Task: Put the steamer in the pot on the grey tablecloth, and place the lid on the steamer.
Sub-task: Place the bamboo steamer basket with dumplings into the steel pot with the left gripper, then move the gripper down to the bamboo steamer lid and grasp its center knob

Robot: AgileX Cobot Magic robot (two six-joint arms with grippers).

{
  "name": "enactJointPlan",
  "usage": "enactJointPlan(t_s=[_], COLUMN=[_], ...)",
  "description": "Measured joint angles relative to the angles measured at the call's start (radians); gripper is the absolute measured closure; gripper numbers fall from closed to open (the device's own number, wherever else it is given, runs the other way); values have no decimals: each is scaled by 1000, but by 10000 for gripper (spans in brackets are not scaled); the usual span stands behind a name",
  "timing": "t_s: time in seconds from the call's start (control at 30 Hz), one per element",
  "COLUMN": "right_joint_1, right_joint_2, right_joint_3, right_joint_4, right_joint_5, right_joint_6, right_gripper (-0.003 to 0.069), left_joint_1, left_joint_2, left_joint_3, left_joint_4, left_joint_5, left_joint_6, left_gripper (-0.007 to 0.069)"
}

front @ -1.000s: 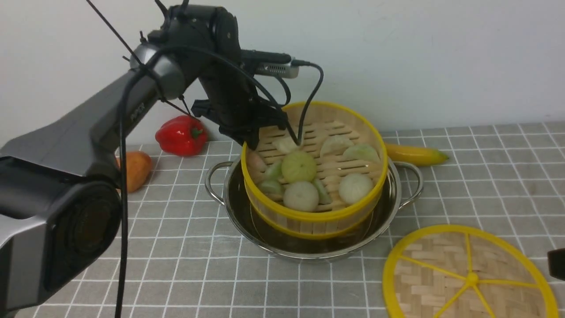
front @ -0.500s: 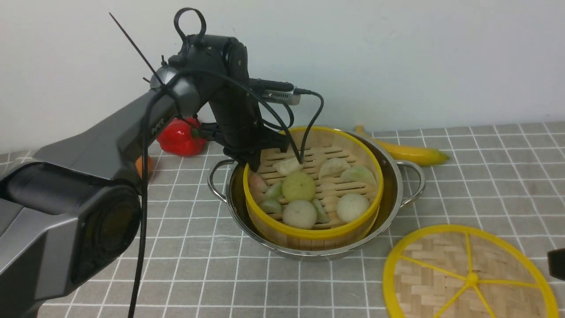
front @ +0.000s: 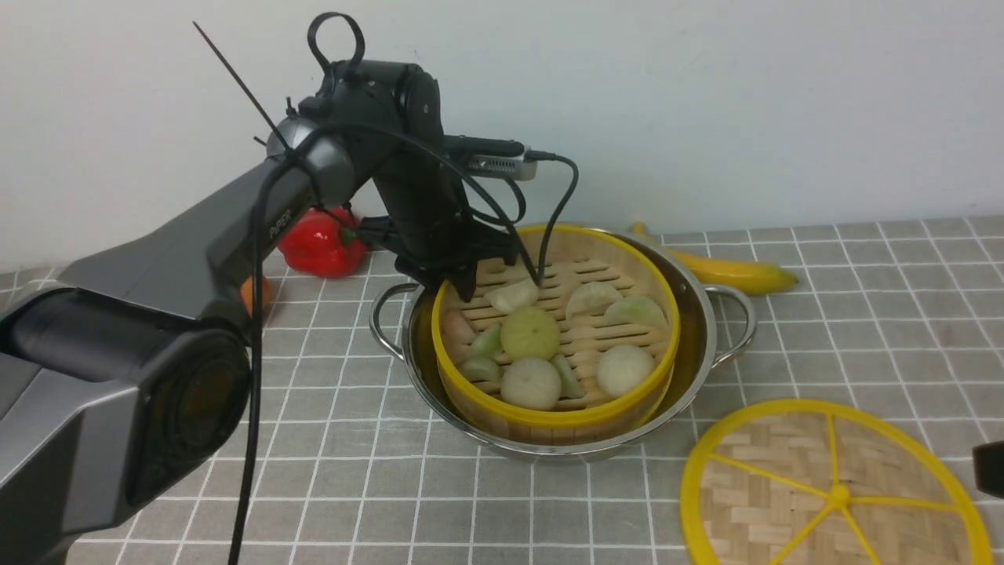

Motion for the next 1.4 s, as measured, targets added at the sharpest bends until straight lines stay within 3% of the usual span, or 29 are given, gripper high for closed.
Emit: enactJointPlan(t_s=[0.13,0.37,0.57,0.93,1.1,1.2,1.4], right_joint_1=[0,0,0,0,2,66,293], right_joint_2=[0,18,75,232,294,333,396], right_joint_3=[0,0,0,-4,-21,-75,-192], right_joint_4=[8,159,295,310,344,355,309], right_joint_5=[0,-6,-7,-27,-24,-23,-62], right_joint_6=[0,-59,-163,-258,-292,-303,-255], right_gripper=[417,417,417,417,417,417,417], left_joint_1=[0,0,0,0,0,0,0], left_joint_2=[-13,-91,-234,-628,-806,-970,-1179], left_joint_3=[-43,-95,-95,-33,84,228,475], left_joint_4=[25,81,93,72,73,73,73], left_joint_5=[1,-1,2,3,3,3,3], left_joint_6=[0,2,9,113,134,144,166], left_gripper=[267,260,342,623,648,648,647])
